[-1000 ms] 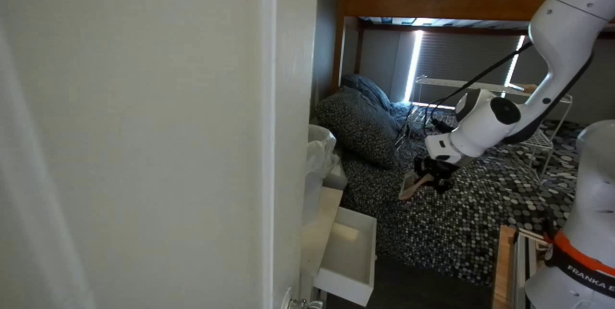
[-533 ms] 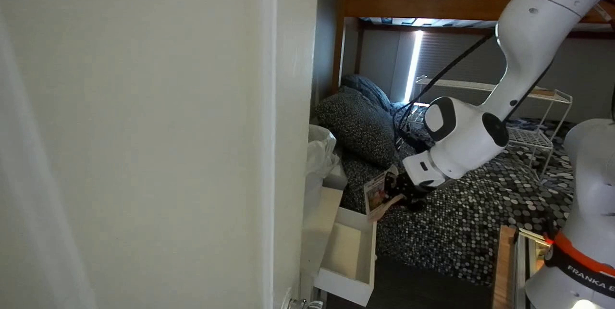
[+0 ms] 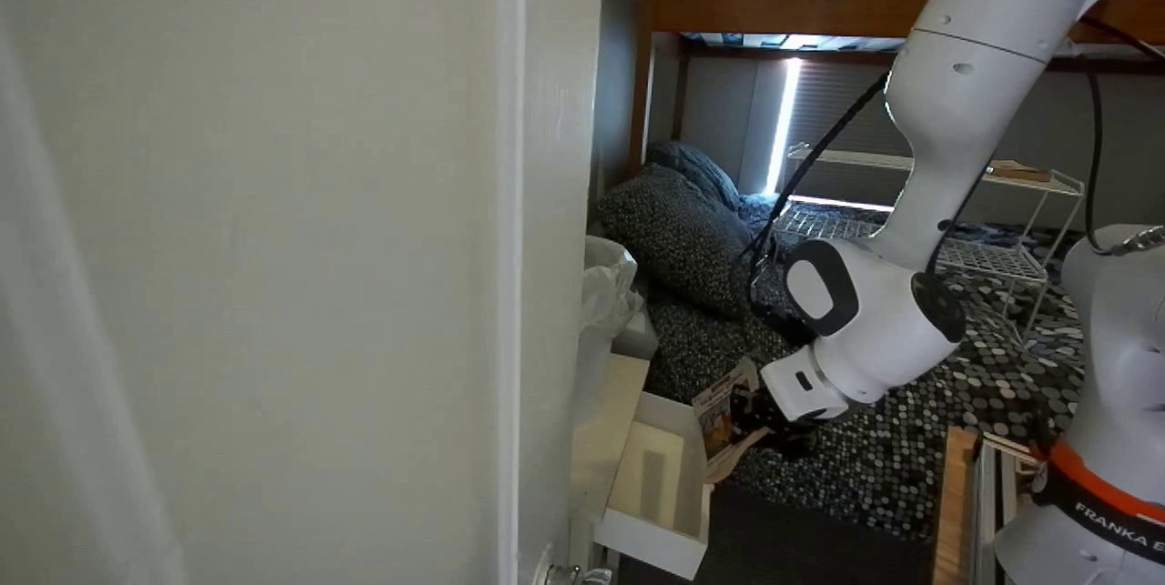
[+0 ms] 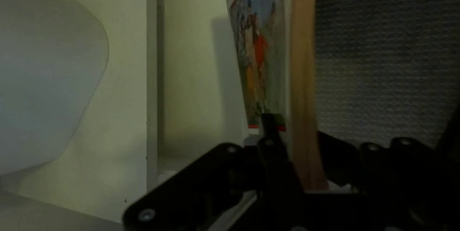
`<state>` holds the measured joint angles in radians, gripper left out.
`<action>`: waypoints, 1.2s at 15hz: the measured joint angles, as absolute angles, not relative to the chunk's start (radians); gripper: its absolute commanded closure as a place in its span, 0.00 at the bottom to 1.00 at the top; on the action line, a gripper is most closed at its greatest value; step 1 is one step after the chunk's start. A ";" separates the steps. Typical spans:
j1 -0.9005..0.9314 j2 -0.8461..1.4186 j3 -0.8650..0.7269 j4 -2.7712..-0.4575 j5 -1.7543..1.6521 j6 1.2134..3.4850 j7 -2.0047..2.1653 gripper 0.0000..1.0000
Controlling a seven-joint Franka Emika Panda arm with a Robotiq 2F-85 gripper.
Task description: Pick up the book on the bed and put it in the opened bedside cabinet drawer
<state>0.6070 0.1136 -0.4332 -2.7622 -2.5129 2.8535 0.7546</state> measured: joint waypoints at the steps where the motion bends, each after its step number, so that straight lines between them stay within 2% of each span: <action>1: 0.608 0.116 -0.431 -2.760 -2.513 2.853 0.758 0.85; 3: 0.608 0.116 -0.431 -2.759 -2.513 2.853 0.759 0.85; 4: 0.608 0.116 -0.431 -2.759 -2.513 2.853 0.759 0.96; 6: 0.567 0.116 -0.387 -2.756 -2.504 2.843 0.752 0.96; 11: 0.226 0.181 -0.072 -2.668 -2.502 2.822 0.747 0.96; 18: -0.014 0.361 0.116 -2.543 -2.505 2.796 0.739 0.96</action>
